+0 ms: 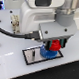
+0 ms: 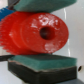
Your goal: Insert the blue gear onto the right peg, followed by the red gear
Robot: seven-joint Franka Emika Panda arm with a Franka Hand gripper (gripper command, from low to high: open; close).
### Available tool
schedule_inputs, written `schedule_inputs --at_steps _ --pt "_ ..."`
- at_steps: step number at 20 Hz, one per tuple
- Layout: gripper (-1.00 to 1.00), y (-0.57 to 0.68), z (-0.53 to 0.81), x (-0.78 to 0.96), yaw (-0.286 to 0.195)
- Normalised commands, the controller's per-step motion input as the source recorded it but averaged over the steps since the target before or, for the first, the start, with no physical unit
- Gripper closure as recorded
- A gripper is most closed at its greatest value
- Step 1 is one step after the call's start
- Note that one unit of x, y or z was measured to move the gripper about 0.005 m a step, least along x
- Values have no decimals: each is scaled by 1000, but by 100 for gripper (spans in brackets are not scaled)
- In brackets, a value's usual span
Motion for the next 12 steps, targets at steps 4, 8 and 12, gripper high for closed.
schedule_inputs --at_steps 4,8,12 --pt "100 -34 82 15 0" --pt "100 -7 309 12 0" --pt "100 -24 248 24 0"
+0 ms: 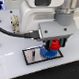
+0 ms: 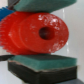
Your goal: Insert the blue gear onto the right peg, followed by the red gear
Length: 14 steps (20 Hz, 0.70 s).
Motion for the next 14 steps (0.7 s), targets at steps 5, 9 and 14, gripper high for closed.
schedule_inputs --at_steps 5,9,14 --pt "100 -115 26 87 0" --pt "100 -236 -129 170 0" --pt "100 -257 -147 204 0"
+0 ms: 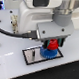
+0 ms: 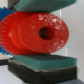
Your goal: Insert the blue gear onto the right peg, followed by the red gear
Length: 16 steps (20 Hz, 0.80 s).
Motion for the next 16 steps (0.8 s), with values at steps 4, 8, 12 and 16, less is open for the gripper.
schedule_inputs --at_steps 4,8,12,16 --pt "100 -77 133 163 0" --pt "100 -78 364 207 0" --pt "100 -150 141 196 0" --pt "100 -168 39 159 0"
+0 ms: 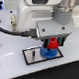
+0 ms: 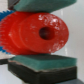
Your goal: Insert the blue gear onto the right peg, followed by the red gear
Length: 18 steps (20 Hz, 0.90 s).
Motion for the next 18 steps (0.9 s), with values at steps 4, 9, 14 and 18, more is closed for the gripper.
schedule_inputs --at_steps 4,9,14,18 --pt "100 -159 -215 145 0" --pt "100 -138 -199 80 0" --pt "100 -52 -73 175 0" --pt "100 6 -36 153 0"
